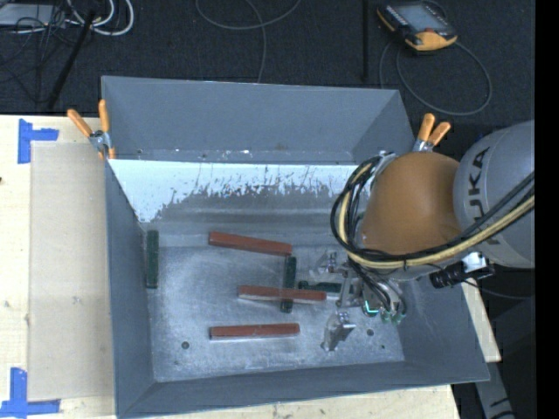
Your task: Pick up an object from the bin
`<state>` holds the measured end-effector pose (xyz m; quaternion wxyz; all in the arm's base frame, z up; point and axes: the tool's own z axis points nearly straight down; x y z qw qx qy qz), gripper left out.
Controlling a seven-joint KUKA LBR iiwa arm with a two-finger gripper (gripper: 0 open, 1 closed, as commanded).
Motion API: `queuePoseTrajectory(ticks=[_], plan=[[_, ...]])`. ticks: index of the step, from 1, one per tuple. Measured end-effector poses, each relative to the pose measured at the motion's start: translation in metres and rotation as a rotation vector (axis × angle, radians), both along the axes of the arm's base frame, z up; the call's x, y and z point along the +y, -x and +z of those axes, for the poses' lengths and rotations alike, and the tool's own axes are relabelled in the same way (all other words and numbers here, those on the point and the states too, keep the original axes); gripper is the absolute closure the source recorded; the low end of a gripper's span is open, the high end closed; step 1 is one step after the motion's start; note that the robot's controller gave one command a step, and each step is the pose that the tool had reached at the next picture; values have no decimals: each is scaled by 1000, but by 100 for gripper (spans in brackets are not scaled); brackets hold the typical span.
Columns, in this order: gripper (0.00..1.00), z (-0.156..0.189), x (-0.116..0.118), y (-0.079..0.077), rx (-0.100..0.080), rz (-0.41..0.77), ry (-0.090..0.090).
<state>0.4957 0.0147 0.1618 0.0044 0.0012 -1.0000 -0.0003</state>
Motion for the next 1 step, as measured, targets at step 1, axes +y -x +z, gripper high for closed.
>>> queuePoseTrajectory(ticks=[1], plan=[[0,3,0,-2,-7,0,0]])
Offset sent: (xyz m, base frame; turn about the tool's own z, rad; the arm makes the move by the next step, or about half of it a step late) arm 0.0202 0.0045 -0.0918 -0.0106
